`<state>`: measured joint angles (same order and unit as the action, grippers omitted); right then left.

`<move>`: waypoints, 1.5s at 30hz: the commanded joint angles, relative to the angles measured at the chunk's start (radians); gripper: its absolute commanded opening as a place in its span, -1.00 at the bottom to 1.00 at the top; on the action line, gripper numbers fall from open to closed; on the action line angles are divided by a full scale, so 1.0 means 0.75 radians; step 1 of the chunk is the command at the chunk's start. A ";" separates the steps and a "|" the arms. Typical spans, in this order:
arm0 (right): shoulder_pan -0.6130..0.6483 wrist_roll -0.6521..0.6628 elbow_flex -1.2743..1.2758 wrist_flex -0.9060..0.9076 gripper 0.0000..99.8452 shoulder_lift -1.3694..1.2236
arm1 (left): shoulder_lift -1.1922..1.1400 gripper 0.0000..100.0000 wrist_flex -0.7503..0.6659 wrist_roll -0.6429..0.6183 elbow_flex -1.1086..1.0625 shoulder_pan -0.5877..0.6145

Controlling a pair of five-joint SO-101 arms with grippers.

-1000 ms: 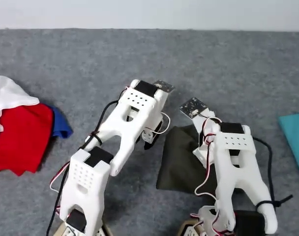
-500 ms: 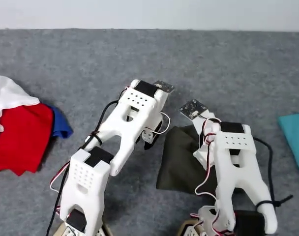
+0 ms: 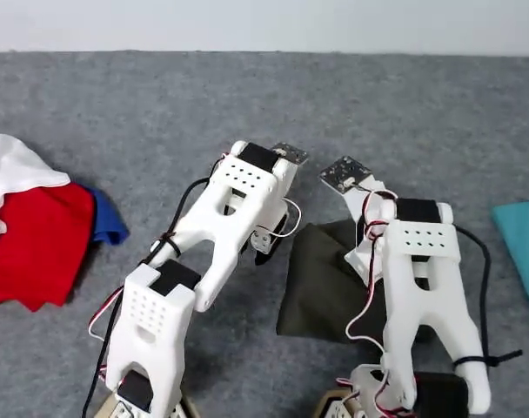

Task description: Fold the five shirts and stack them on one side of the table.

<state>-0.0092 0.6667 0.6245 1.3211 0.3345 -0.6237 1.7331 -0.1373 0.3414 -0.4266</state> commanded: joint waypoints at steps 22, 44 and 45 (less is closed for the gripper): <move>-0.003 -0.012 -0.002 -0.054 -0.72 -0.003 | 0.086 -0.78 0.027 -0.010 -0.001 0.008; 0.089 -0.012 0.076 -0.122 -0.78 0.009 | 0.086 -0.78 0.027 -0.010 -0.001 0.008; 0.077 -0.010 0.076 -0.134 -0.79 0.003 | 0.086 -0.78 0.027 -0.010 -0.001 0.008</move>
<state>0.0783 0.6651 0.6859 1.2474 0.3345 -0.6237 1.7331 -0.1373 0.3414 -0.4266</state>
